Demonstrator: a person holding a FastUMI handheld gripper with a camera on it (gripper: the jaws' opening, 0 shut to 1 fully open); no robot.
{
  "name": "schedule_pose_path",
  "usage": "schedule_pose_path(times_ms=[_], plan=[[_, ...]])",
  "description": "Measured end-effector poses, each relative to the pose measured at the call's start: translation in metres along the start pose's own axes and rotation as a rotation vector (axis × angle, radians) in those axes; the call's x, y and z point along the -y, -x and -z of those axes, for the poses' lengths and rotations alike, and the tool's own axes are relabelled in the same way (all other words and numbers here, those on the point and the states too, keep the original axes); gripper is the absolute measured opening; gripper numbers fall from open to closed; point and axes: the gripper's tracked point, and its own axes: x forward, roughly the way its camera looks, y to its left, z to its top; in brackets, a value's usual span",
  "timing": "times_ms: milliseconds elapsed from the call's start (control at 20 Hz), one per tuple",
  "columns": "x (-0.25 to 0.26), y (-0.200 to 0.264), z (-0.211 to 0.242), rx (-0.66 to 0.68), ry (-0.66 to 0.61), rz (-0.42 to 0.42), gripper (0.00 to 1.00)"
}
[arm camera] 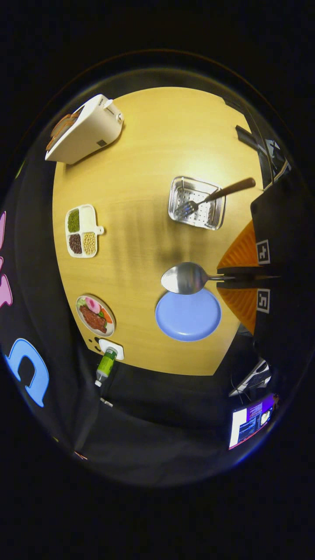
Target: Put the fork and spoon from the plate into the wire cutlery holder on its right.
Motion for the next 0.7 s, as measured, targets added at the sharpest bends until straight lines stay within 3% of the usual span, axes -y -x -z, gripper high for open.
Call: schedule_pose_path(times_ms=[300,700], plan=[[0.056,0.019,0.022,-0.194,0.037,0.079,0.05],[0.092,-0.008,0.023,-0.389,0.063,0.163,0.06]])
